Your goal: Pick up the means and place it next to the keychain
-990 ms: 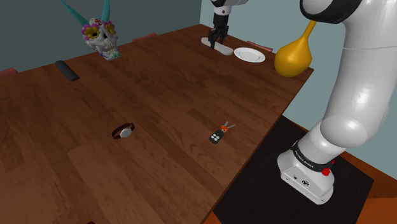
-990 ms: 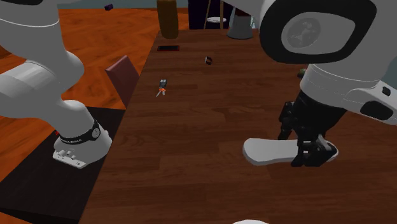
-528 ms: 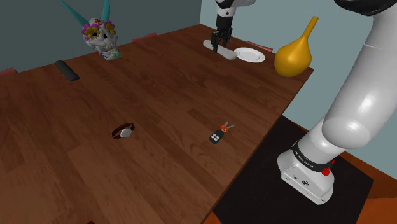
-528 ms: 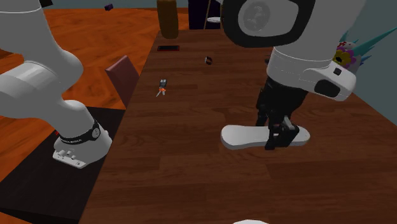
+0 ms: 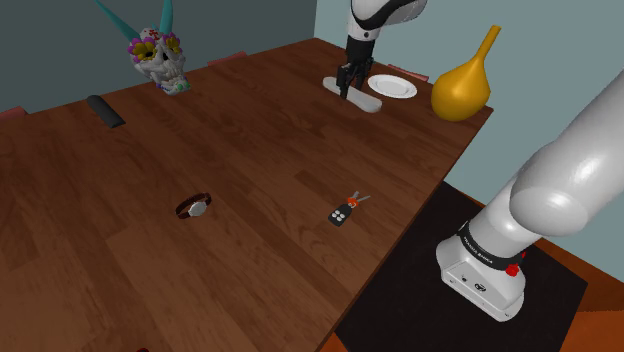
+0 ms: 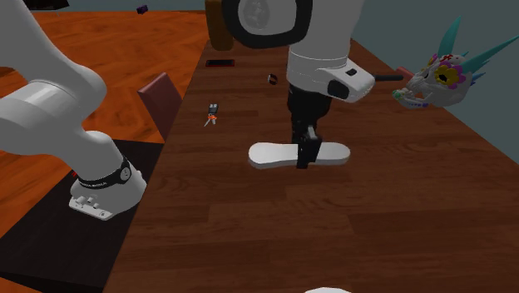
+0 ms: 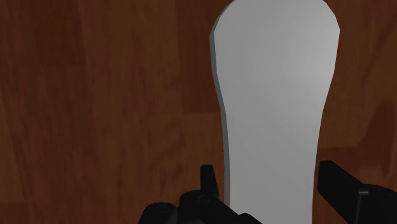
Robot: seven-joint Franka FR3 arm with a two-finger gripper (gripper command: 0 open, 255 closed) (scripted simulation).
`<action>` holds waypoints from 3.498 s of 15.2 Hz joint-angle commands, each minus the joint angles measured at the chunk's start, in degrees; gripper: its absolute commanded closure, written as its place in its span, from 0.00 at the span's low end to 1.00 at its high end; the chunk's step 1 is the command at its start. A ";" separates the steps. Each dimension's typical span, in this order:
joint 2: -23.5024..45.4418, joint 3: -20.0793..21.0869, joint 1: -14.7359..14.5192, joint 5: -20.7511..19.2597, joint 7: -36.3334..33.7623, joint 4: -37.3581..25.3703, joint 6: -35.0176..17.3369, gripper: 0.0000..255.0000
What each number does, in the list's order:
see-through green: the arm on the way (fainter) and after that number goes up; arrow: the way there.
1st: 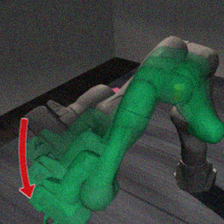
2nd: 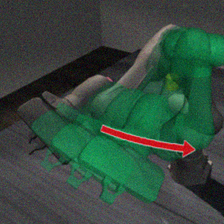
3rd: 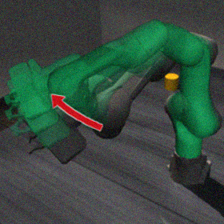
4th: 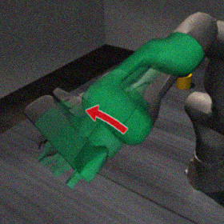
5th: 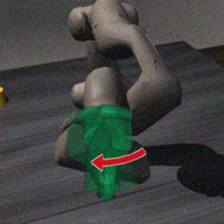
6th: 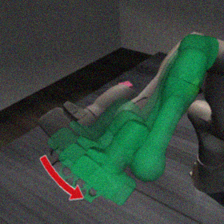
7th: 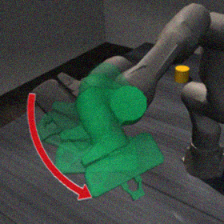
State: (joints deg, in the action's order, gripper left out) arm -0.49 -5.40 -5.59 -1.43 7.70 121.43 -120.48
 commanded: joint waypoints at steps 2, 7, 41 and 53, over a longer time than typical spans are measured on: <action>-6.05 1.31 -1.20 -0.50 -2.83 6.50 -0.42 1.00; -15.27 4.04 -3.08 -0.34 -7.39 16.13 -0.73 1.00; -31.33 15.04 -11.17 6.90 -20.43 41.66 -10.11 1.00; -36.30 14.32 -11.23 6.57 -20.35 37.06 -0.56 0.00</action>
State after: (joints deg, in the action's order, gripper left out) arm -36.55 8.99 -16.85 5.20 -12.66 159.09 -121.99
